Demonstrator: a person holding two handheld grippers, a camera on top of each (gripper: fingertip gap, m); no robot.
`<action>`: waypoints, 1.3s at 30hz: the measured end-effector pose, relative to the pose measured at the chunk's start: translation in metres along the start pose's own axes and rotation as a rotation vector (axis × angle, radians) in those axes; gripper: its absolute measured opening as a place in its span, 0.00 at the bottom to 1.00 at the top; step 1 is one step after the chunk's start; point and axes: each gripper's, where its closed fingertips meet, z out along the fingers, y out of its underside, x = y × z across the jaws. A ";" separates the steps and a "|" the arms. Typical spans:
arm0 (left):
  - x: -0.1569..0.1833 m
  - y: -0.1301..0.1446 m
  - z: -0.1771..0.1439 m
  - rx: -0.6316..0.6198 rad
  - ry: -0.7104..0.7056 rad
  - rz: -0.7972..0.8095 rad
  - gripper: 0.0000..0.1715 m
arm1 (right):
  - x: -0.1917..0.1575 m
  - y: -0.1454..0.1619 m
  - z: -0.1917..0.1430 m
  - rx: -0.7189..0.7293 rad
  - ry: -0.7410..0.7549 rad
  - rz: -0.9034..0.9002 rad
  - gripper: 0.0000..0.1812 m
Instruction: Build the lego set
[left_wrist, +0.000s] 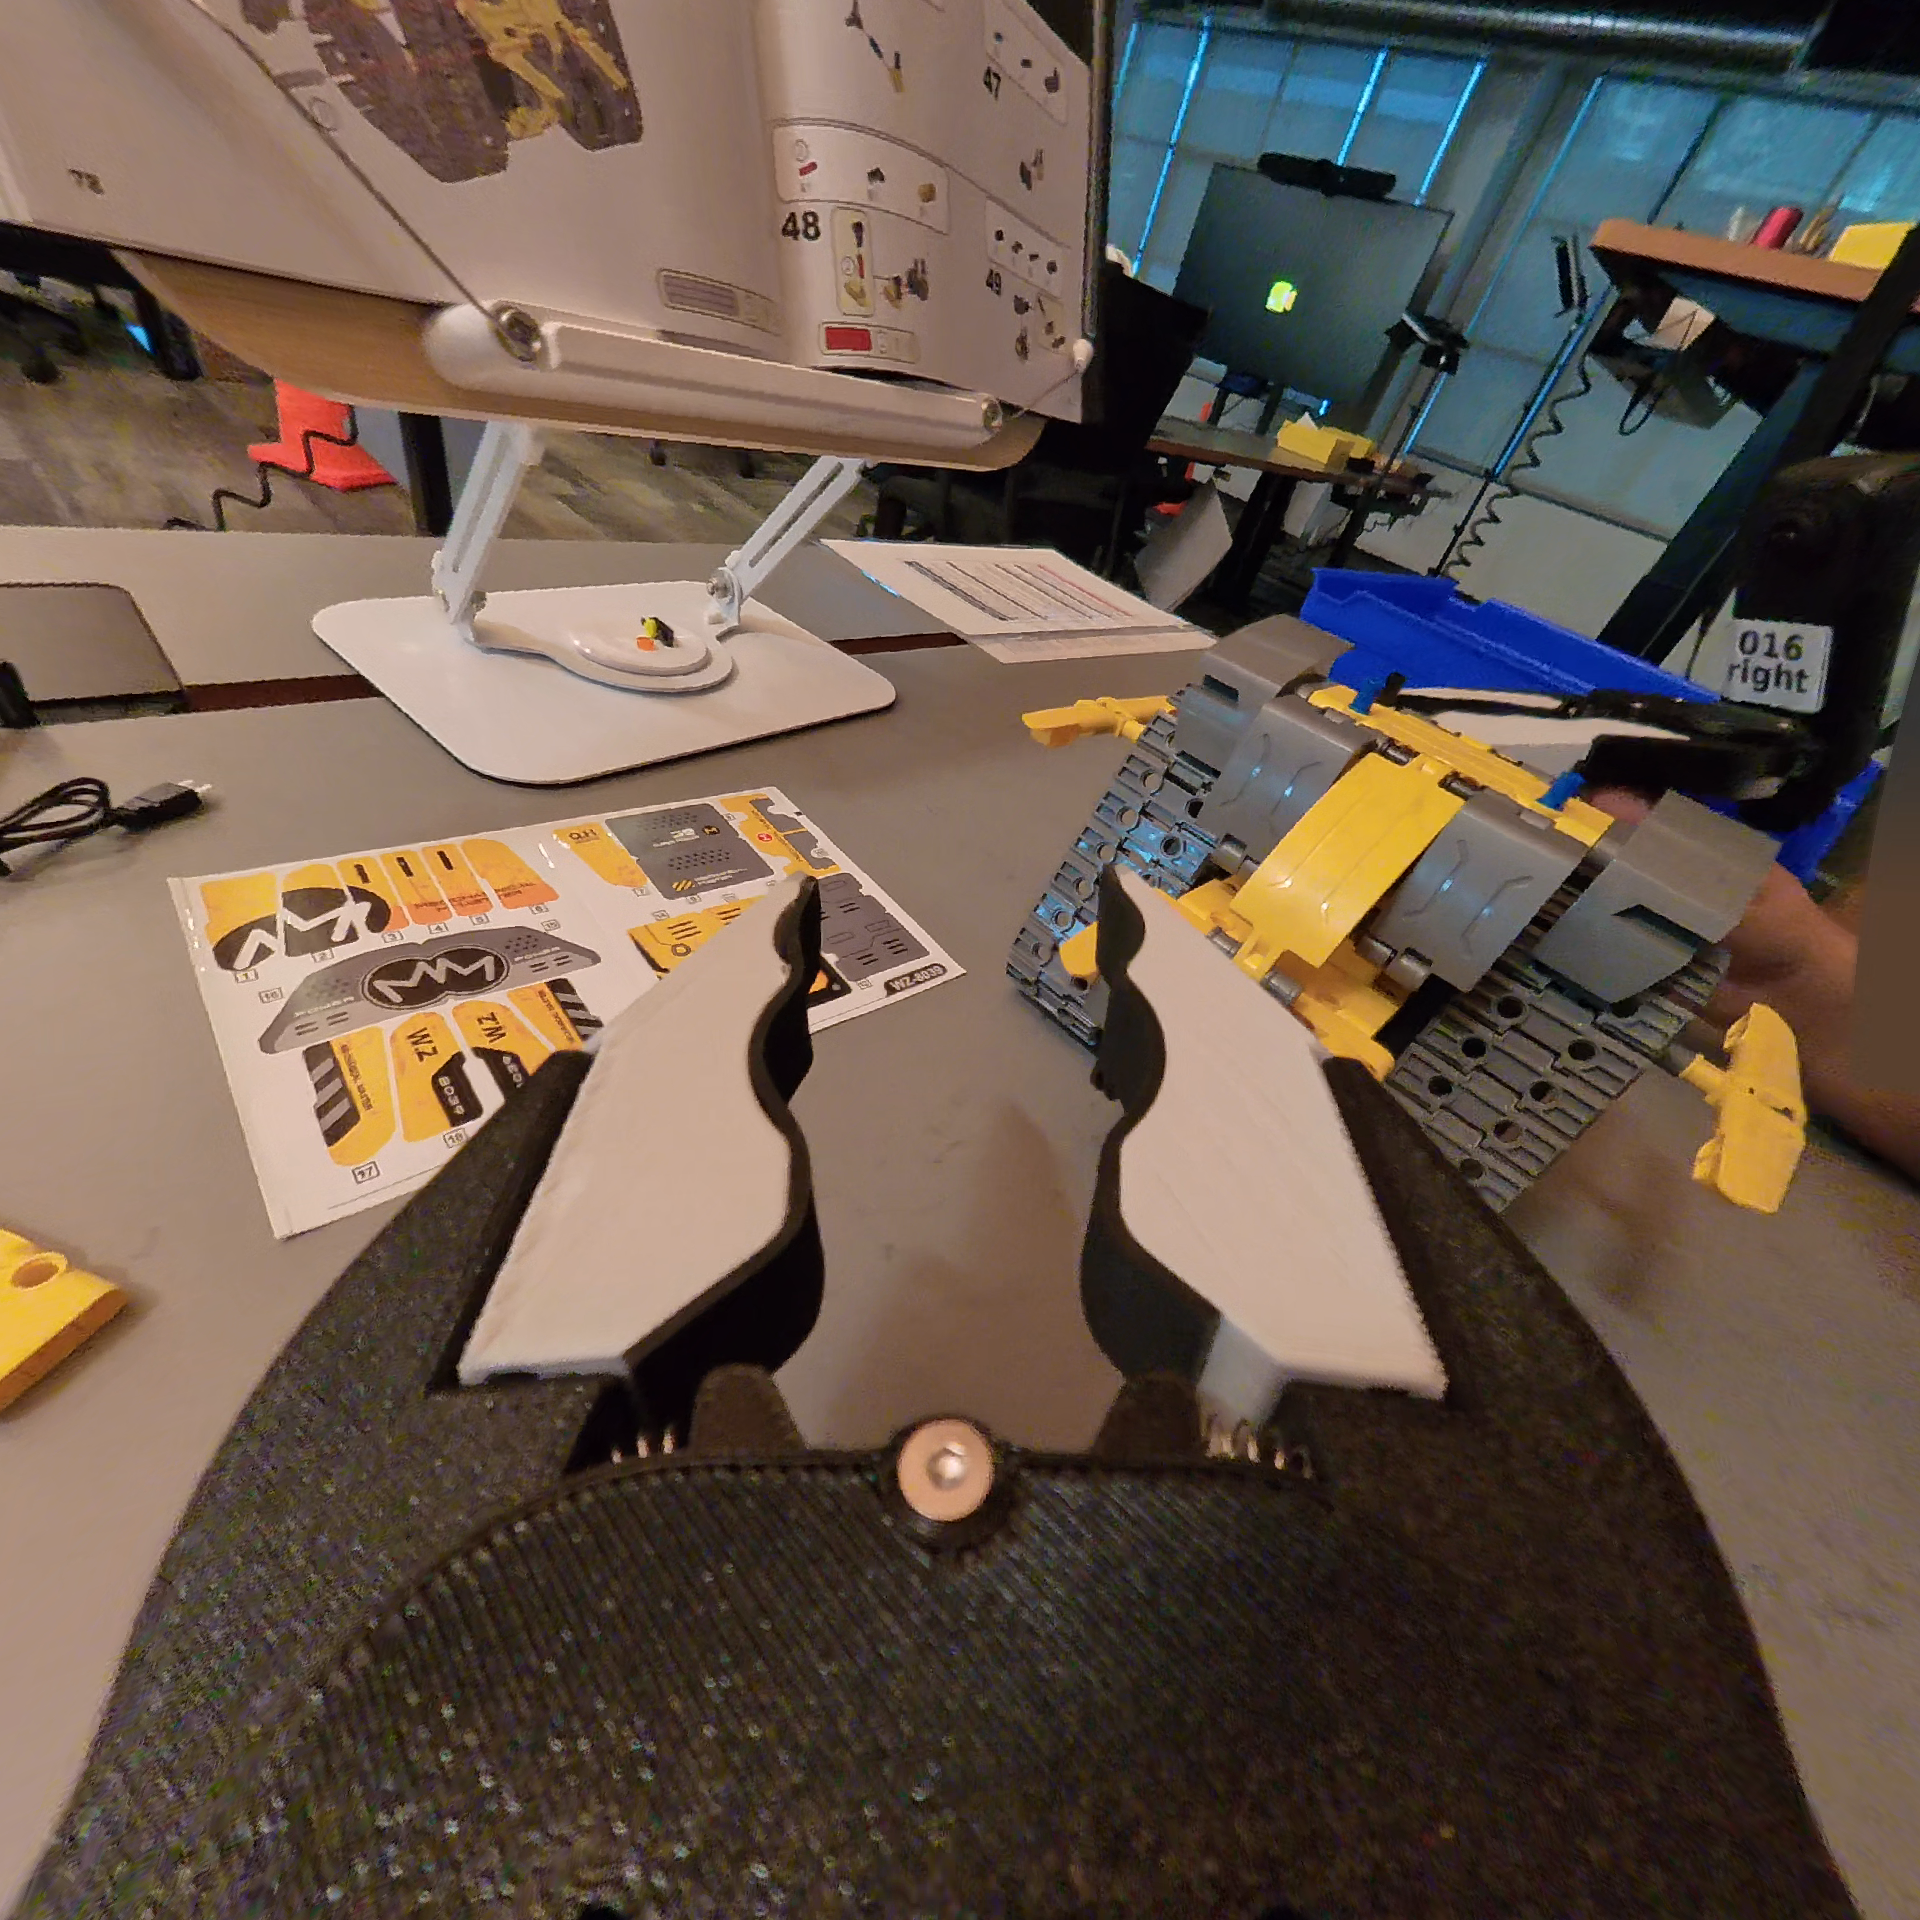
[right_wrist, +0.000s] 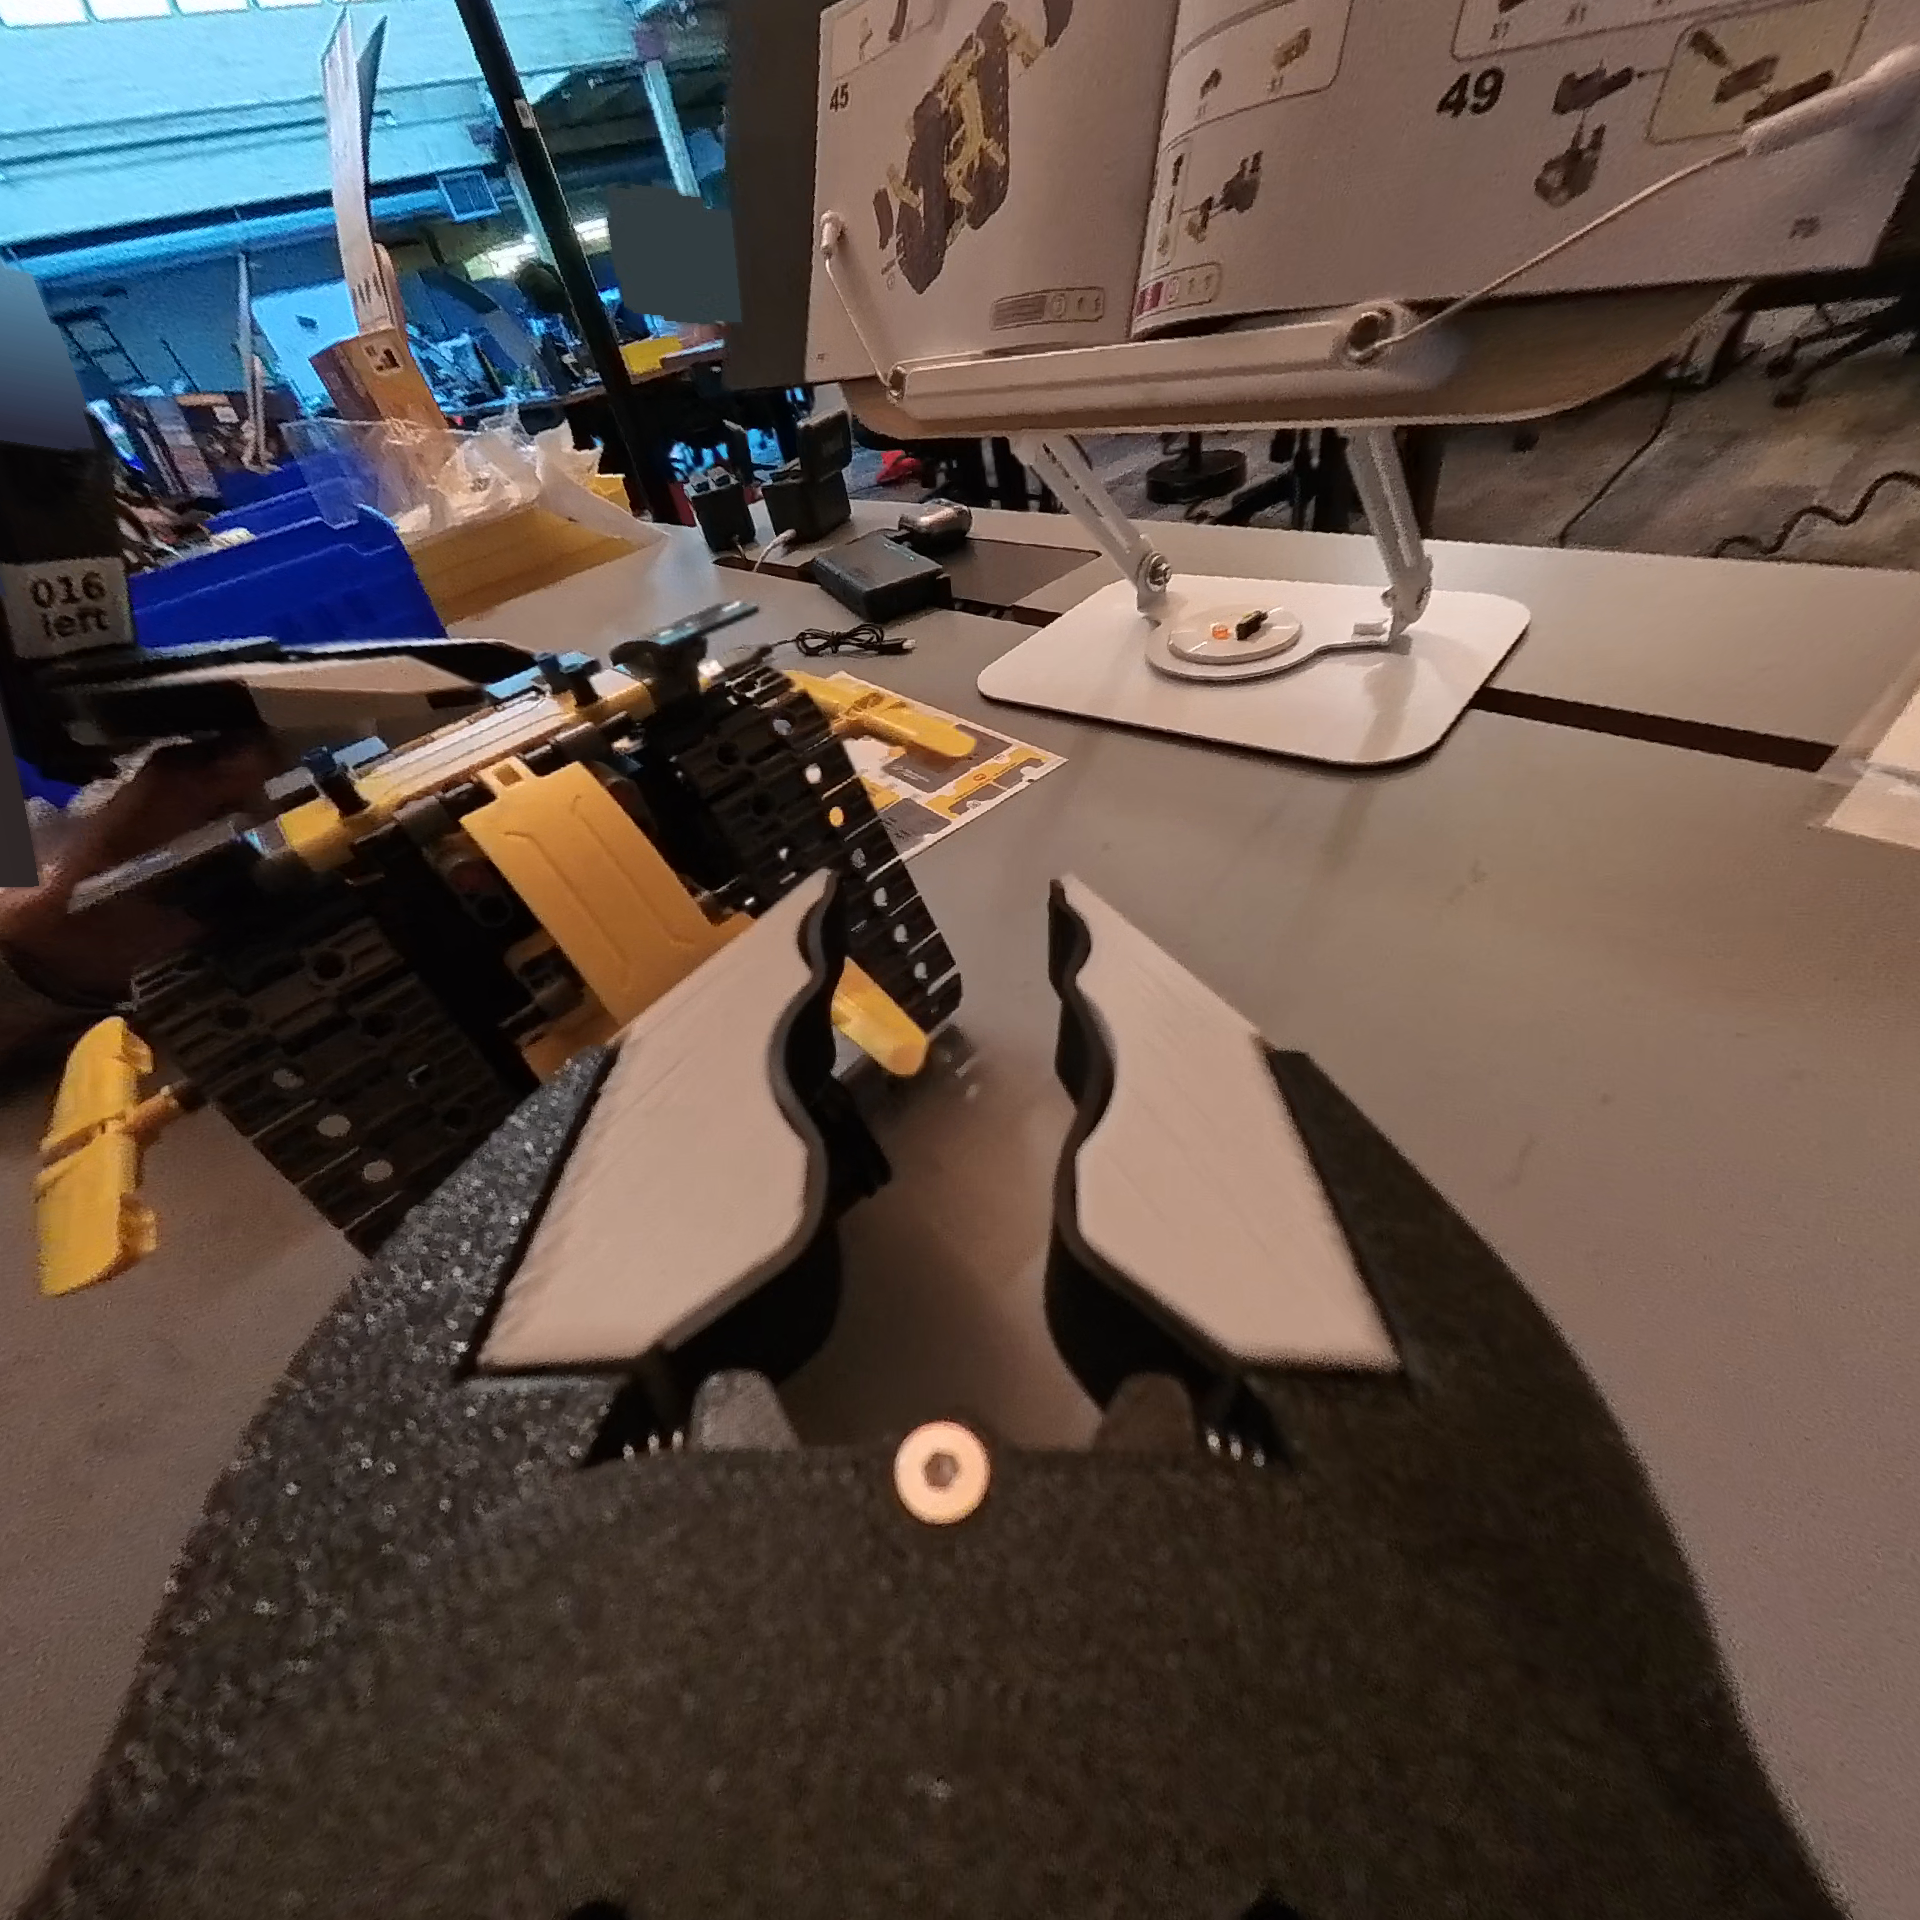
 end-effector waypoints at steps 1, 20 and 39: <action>-0.001 0.000 0.000 0.003 -0.003 -0.009 0.30 | 0.000 0.000 0.000 0.003 -0.012 0.016 0.21; 0.015 0.008 0.005 -0.046 -0.018 0.166 0.34 | -0.007 0.007 0.006 -0.049 -0.061 0.043 0.22; 0.019 0.009 0.005 -0.048 -0.021 0.209 0.35 | -0.001 0.008 0.004 -0.053 -0.040 0.092 0.28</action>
